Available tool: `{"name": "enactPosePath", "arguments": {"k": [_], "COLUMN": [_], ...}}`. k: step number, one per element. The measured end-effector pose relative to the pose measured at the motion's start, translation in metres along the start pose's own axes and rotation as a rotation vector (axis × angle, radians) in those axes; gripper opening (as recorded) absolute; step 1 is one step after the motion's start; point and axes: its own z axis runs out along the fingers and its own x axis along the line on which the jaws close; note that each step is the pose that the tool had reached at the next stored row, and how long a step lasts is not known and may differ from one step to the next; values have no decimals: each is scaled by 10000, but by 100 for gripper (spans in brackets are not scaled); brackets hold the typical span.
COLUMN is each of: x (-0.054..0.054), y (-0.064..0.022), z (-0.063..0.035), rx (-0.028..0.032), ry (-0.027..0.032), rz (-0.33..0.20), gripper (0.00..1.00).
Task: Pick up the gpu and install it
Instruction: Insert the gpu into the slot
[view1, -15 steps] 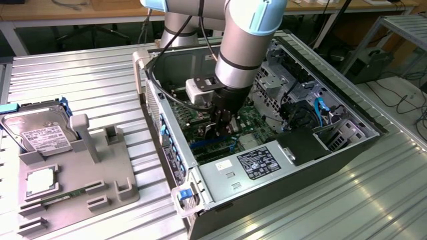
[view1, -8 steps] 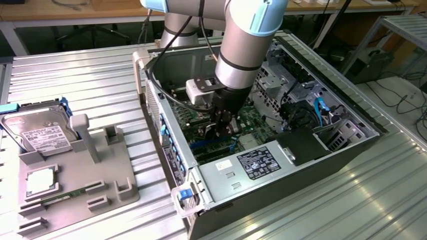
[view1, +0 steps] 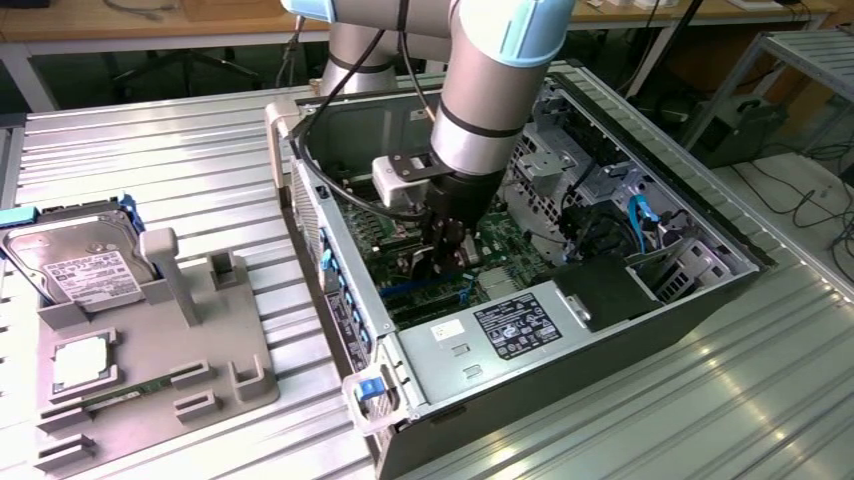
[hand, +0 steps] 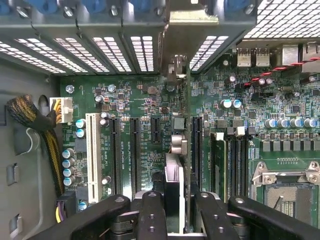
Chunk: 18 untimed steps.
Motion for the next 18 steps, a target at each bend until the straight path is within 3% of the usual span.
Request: {"name": "enactPosePath", "arguments": {"k": [18], "x": [-58], "y": [1], "z": [-1], "rx": [1], "ry": [32], "rz": [-260], "gripper": [27]}}
